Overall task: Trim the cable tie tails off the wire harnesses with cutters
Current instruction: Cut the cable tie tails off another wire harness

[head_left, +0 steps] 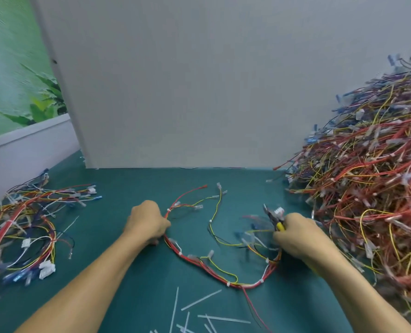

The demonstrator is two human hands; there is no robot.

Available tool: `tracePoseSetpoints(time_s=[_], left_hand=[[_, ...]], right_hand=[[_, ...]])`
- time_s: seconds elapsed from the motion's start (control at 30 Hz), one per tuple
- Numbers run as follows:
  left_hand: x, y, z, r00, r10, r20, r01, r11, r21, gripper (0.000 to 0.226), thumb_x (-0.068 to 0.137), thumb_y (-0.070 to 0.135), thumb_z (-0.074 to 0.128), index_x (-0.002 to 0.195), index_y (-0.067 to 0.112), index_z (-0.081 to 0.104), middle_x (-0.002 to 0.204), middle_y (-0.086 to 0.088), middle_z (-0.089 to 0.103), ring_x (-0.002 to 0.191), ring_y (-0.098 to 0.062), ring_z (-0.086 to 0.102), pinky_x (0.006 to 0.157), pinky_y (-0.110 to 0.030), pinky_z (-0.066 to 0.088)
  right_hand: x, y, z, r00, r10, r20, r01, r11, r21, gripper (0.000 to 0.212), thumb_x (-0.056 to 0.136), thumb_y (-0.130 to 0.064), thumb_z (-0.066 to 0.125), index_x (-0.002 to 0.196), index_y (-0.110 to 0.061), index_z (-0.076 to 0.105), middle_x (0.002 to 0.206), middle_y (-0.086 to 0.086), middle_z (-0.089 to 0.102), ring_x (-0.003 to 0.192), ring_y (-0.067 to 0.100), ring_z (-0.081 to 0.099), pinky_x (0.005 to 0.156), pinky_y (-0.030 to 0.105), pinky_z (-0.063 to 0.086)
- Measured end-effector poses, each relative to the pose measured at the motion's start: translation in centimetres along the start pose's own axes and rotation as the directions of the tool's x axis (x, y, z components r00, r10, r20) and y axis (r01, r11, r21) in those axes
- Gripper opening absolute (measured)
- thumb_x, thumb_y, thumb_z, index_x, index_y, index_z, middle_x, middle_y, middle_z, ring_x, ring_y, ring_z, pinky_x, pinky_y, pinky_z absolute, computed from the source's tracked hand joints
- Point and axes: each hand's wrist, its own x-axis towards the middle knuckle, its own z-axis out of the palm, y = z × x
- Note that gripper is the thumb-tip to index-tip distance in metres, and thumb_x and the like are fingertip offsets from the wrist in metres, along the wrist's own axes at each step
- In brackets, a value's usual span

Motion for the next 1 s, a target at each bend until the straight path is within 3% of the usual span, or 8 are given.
tracePoseSetpoints(time_s=[0.13, 0.2, 0.33, 0.47, 0.67, 1.0], left_hand=[[0.9, -2.5, -1.3, 0.994, -0.107, 0.014, 0.099, 0.859, -0.503, 0.016, 0.083, 0.004, 0.054, 0.070, 0.000, 0.062, 0.061, -0.014, 0.058, 0.051, -0.026, 0.056, 0.050, -0.036, 0.057], [0.9, -3.7, -1.9, 0.989, -0.143, 0.035, 0.134, 0.770, -0.624, 0.015, 0.087, 0.000, 0.052, 0.074, 0.003, 0.059, 0.064, -0.012, 0.051, 0.055, -0.023, 0.053, 0.043, -0.030, 0.053], [1.1, -5.3, -2.9, 0.978, -0.157, 0.134, 0.200, 0.563, -0.802, 0.014, 0.092, -0.003, 0.053, 0.081, 0.004, 0.056, 0.077, -0.015, 0.058, 0.053, -0.025, 0.063, 0.038, -0.029, 0.054], [1.5, -5.7, -3.1, 0.977, -0.137, 0.162, 0.209, 0.475, -0.855, 0.013, 0.093, -0.005, 0.053, 0.082, 0.001, 0.055, 0.080, -0.015, 0.060, 0.045, -0.020, 0.066, 0.040, -0.028, 0.054], [1.7, -5.6, -2.8, 0.982, -0.147, 0.117, 0.174, 0.473, -0.863, 0.015, 0.093, -0.006, 0.053, 0.081, 0.002, 0.055, 0.079, -0.014, 0.059, 0.066, -0.028, 0.063, 0.040, -0.028, 0.055], [1.6, -5.3, -2.9, 0.986, -0.155, 0.053, 0.118, 0.448, -0.886, 0.014, 0.092, -0.006, 0.054, 0.082, 0.003, 0.056, 0.080, -0.015, 0.060, 0.067, -0.030, 0.063, 0.042, -0.028, 0.055]], right_hand=[[1.8, -0.5, -0.8, 0.974, 0.020, -0.227, 0.032, 0.974, 0.223, 0.017, 0.082, -0.028, 0.057, 0.077, -0.013, 0.053, 0.082, 0.012, 0.059, 0.081, 0.034, 0.051, 0.068, 0.036, 0.040], [2.7, -0.5, -1.0, 0.964, 0.054, -0.262, 0.027, 0.955, 0.297, 0.016, 0.080, -0.024, 0.061, 0.074, -0.010, 0.055, 0.078, 0.012, 0.058, 0.081, 0.035, 0.051, 0.067, 0.035, 0.039], [3.6, -0.3, 0.2, 0.969, 0.120, -0.214, -0.042, 0.940, 0.338, 0.012, 0.075, -0.019, 0.065, 0.075, -0.008, 0.061, 0.074, 0.010, 0.059, 0.079, 0.034, 0.052, 0.066, 0.034, 0.039], [4.1, 0.2, 0.8, 0.973, 0.148, -0.178, -0.078, 0.933, 0.352, 0.013, 0.075, -0.019, 0.067, 0.069, -0.009, 0.059, 0.068, 0.004, 0.055, 0.081, 0.034, 0.053, 0.065, 0.033, 0.037], [4.3, 0.3, 0.5, 0.970, 0.158, -0.186, -0.080, 0.925, 0.371, 0.013, 0.075, -0.019, 0.068, 0.068, -0.011, 0.060, 0.070, 0.009, 0.059, 0.078, 0.034, 0.055, 0.064, 0.033, 0.040], [4.1, -0.2, 0.4, 0.968, 0.128, -0.215, -0.042, 0.931, 0.364, 0.018, 0.080, -0.023, 0.068, 0.073, -0.010, 0.058, 0.075, 0.011, 0.060, 0.082, 0.035, 0.055, 0.068, 0.035, 0.043]])
